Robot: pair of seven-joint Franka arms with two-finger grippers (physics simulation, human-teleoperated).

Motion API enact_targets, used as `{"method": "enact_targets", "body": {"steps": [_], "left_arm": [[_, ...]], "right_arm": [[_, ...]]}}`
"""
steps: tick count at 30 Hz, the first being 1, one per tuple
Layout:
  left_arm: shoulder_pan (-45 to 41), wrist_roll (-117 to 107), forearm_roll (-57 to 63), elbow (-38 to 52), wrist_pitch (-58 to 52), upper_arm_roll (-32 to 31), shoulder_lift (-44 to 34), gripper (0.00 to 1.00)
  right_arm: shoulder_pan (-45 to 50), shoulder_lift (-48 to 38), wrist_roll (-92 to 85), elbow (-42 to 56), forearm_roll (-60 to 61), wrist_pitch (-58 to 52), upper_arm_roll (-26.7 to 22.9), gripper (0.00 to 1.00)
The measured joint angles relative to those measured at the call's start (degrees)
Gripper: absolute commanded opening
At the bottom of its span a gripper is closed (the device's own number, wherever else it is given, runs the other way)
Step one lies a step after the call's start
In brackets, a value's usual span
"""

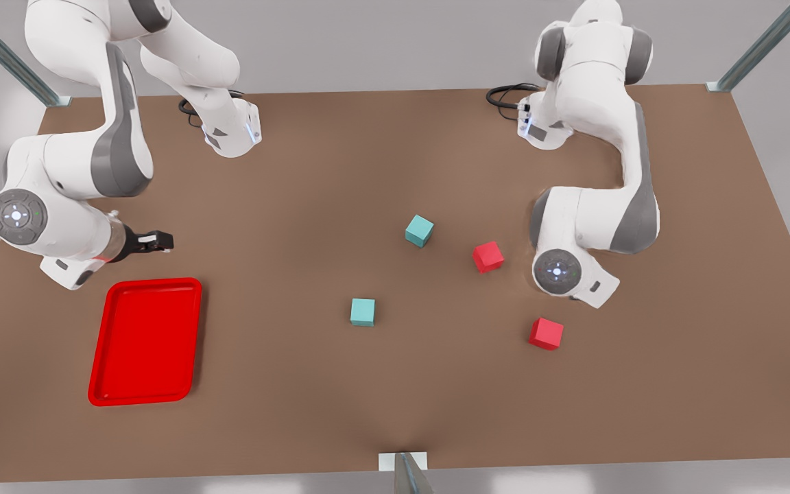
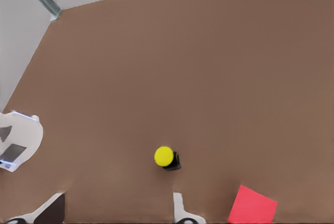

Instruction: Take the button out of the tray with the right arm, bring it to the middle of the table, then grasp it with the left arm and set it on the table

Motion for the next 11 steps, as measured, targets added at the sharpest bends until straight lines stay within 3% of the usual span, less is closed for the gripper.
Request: {"method": "enact_targets", "body": {"steps": [1,2,5,11], "left_arm": [[3.19,5.82,-2.84,0.96,-1.19,-0.52,-4.58,1.0],[7.31,11.35,-3.54,-1.16,-1.81,-5.11,-10.44,1.0],[12.47,26.69,-2.21,-17.49,0.84,-13.14,-25.96,1.0],[12.17,50.94,-1.52,-22.32,4.71,-14.36,-27.92,1.0]], "right_arm": [[0.02,0.0,0.2,-0.02,0.25,0.03,0.0,1.0],[0.03,-0.01,0.38,-0.03,0.45,0.05,0.0,1.0],[0.03,-0.01,0.86,-0.04,0.76,0.1,0.0,1.0],[0.02,-0.01,1.59,0.0,0.93,0.12,0.0,1.0]]}}
